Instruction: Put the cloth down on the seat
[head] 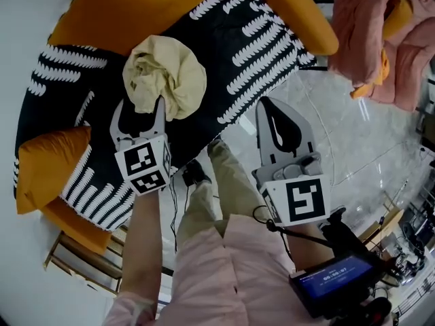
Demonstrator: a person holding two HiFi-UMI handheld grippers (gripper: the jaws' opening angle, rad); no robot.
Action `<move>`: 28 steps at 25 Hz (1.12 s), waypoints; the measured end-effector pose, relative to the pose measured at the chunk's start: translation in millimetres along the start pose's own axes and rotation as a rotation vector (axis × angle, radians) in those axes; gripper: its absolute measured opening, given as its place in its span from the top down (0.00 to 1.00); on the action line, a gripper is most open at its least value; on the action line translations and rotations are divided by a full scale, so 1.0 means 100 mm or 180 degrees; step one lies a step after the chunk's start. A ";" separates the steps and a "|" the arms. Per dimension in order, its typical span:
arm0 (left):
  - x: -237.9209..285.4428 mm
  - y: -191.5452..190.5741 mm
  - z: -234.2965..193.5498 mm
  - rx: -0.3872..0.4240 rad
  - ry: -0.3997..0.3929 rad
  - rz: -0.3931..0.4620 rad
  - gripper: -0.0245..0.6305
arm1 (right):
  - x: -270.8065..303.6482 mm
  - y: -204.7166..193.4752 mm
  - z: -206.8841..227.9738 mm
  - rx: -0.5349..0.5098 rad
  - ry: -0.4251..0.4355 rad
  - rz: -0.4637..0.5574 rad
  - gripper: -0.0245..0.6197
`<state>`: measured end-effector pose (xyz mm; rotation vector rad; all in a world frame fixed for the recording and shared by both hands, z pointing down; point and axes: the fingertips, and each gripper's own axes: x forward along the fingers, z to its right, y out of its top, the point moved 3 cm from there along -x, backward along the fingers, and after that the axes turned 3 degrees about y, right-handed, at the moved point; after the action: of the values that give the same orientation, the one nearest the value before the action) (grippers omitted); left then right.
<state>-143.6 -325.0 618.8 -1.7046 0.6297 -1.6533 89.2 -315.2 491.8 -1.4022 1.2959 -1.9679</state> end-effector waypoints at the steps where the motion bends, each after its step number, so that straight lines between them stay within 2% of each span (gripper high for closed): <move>1: -0.06 0.04 -0.01 0.0004 0.0016 0.0032 0.46 | -0.02 0.04 -0.02 -0.0010 0.0012 0.0028 0.96; 8: -0.53 0.30 0.00 -0.0042 0.0136 0.0340 0.47 | -0.18 0.18 -0.12 -0.0061 0.0104 0.0229 0.96; 14: -1.42 0.67 -0.20 -0.0090 0.0284 0.0897 0.53 | -0.54 0.51 -0.53 -0.0196 0.0152 0.0576 0.96; 18: -2.09 0.92 -0.29 -0.0158 0.0415 0.1352 0.63 | -0.80 0.76 -0.81 -0.0329 0.0209 0.0804 0.96; 28: -3.71 1.16 -0.38 -0.0178 0.0535 0.2205 0.86 | -1.65 1.18 -1.63 -0.0567 0.0250 0.1272 0.96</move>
<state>-198.4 -131.0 283.7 -1.1829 1.1959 -1.2795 -8.6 -176.4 294.6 -1.0431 1.6730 -1.6845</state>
